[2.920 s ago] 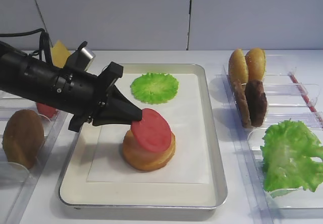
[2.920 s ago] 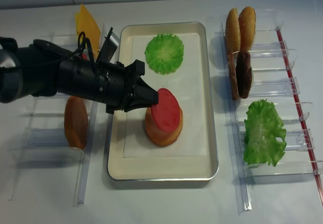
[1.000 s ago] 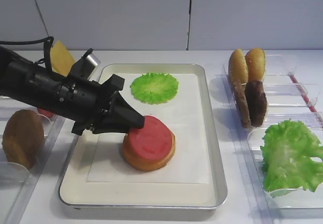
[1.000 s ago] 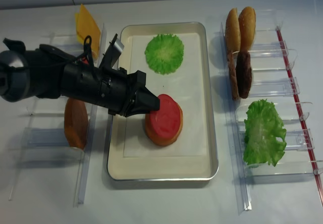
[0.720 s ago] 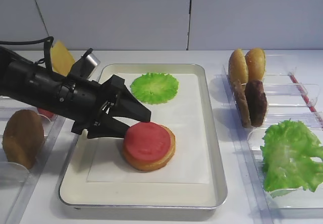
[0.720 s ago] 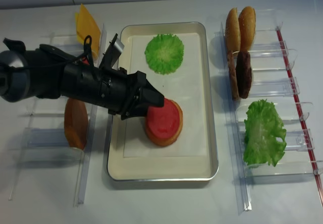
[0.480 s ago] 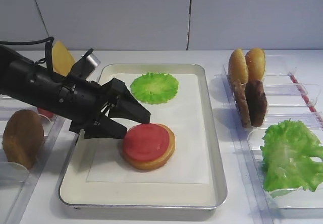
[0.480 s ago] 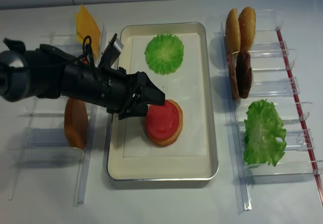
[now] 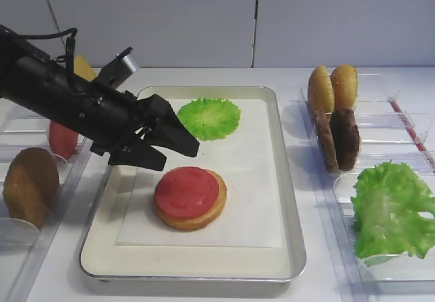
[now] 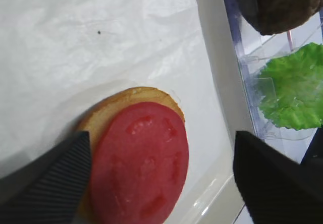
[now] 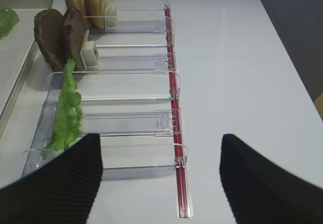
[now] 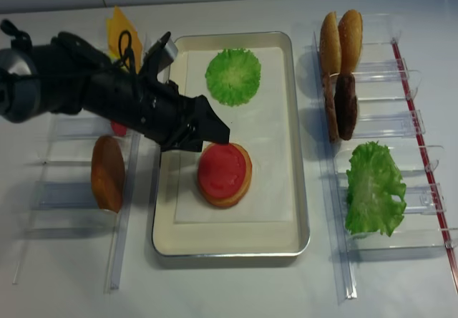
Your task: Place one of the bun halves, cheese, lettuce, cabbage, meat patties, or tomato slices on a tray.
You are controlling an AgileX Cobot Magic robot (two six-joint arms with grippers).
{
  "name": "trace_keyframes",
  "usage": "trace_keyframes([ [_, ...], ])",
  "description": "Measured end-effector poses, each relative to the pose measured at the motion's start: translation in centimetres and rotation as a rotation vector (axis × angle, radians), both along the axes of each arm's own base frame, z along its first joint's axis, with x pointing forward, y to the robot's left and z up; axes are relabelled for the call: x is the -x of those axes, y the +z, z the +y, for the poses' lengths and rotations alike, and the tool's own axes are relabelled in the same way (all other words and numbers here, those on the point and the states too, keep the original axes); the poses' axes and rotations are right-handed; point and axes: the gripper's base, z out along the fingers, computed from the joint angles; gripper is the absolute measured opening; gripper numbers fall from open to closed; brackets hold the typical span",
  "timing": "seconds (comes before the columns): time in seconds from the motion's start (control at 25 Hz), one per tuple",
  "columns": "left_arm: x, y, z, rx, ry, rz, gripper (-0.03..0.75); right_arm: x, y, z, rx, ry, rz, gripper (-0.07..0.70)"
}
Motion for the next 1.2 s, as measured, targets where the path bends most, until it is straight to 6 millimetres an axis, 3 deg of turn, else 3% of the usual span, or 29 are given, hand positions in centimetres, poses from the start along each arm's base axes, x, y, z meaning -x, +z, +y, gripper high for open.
trace_keyframes([
  [0.4,-1.4,2.7,-0.2,-0.033,-0.074,-0.050,0.570,0.0,0.0,0.0,0.000,0.000,0.000,0.527],
  [0.64,-3.0,6.6,-0.1,-0.106,-0.109,-0.109,0.570,0.0,0.0,0.0,0.000,0.000,0.000,0.527],
  [0.8,-3.5,10.3,1.3,-0.296,-0.086,-0.225,0.569,0.0,0.0,0.0,0.000,0.000,0.000,0.527],
  [1.04,-1.4,15.9,5.0,-0.615,0.060,-0.385,0.562,0.0,0.0,0.0,0.000,0.000,0.000,0.527],
  [1.2,1.1,18.8,6.2,-0.651,0.120,-0.467,0.561,0.0,0.0,0.0,0.000,0.000,0.000,0.527],
])
